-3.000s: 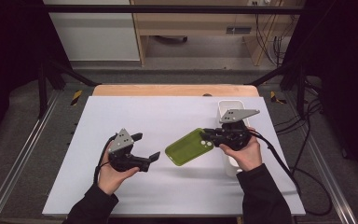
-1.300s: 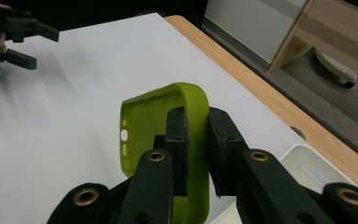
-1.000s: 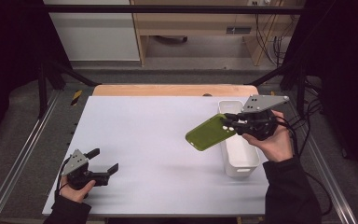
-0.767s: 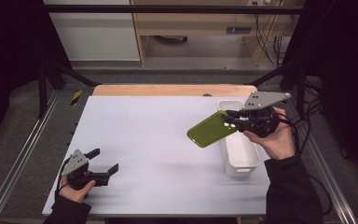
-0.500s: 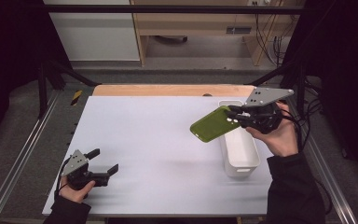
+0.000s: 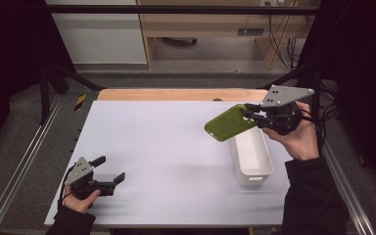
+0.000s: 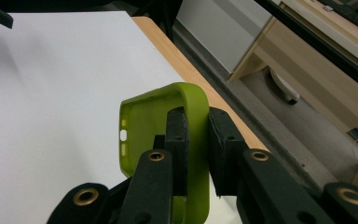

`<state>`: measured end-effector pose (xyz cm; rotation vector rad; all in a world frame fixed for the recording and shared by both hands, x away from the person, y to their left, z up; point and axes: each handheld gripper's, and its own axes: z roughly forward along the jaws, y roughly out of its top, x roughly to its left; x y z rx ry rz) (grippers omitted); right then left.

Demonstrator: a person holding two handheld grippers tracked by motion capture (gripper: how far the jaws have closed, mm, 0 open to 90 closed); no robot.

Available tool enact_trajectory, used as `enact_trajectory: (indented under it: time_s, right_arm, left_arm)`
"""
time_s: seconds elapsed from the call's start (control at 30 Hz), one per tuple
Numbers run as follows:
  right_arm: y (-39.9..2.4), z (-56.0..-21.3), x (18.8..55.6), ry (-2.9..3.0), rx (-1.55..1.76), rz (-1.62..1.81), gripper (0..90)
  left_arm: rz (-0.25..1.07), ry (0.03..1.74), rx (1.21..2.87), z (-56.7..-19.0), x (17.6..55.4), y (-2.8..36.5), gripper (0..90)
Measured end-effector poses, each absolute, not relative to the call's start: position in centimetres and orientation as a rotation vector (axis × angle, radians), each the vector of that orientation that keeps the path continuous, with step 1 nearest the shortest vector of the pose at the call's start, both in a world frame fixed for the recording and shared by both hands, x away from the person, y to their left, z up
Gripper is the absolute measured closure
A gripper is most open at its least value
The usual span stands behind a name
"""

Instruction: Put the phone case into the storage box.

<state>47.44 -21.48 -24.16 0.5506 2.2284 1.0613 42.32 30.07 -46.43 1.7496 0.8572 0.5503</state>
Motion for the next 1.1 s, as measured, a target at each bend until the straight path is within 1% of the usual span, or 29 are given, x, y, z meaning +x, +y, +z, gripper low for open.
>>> enact_trajectory:
  time_s: [0.7, 1.1]
  right_arm:
    - [-22.9, -22.8, 48.5, 2.188, 0.556, 0.968, 79.4]
    - [-23.8, -22.6, 49.4, 2.178, 0.57, 0.915, 79.4]
  left_arm:
    - [0.547, 0.844, 1.755, -46.5, 42.4, 29.9, 1.0]
    - [0.543, 0.84, 1.756, -46.6, 42.4, 29.9, 1.0]
